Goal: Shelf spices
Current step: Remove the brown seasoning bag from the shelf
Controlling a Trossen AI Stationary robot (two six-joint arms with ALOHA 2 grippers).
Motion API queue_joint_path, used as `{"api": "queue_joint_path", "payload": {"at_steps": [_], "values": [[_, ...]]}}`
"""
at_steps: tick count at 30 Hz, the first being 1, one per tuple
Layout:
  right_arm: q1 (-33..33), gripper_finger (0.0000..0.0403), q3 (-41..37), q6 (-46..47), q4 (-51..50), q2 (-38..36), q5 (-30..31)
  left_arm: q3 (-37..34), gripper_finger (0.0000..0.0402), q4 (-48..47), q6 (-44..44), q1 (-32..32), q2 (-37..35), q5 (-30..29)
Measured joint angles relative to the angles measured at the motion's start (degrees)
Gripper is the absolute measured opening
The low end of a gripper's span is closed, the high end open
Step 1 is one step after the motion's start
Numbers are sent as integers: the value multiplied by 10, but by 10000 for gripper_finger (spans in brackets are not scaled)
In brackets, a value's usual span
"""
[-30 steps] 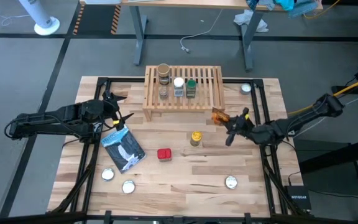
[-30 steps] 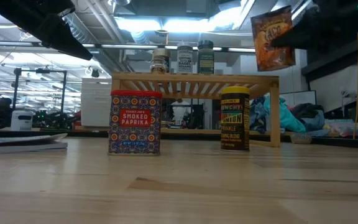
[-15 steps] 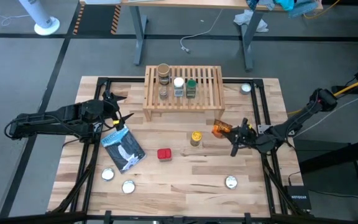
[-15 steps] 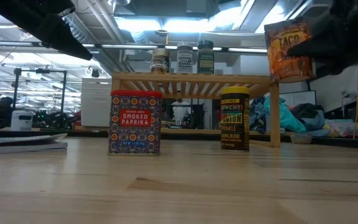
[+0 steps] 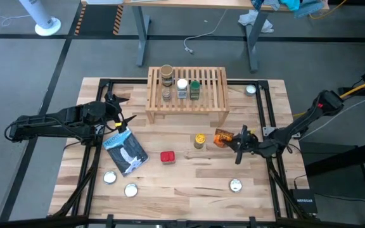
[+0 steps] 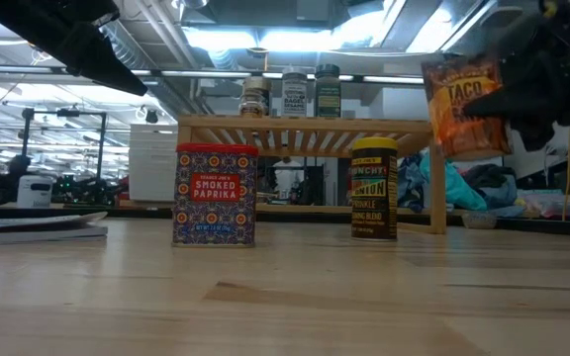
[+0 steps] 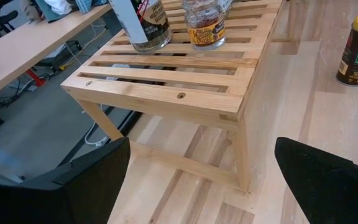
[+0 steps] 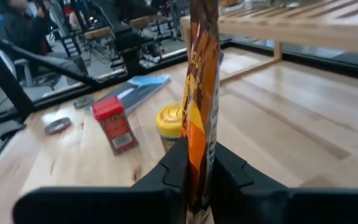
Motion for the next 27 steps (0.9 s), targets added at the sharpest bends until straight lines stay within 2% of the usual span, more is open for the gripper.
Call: {"api": "queue_joint_path", "payload": {"at_steps": [8, 13, 19, 27], "values": [[0, 50, 0, 0, 106, 144, -10, 0, 393, 0, 0, 0, 0, 0], [0, 70, 0, -2, 163, 214, -9, 0, 393, 0, 0, 0, 0, 0], [0, 129, 0, -2, 192, 263, -9, 0, 393, 0, 0, 0, 0, 0], [0, 234, 0, 22, 193, 282, -3, 0, 393, 0, 0, 0, 0, 0]]}}
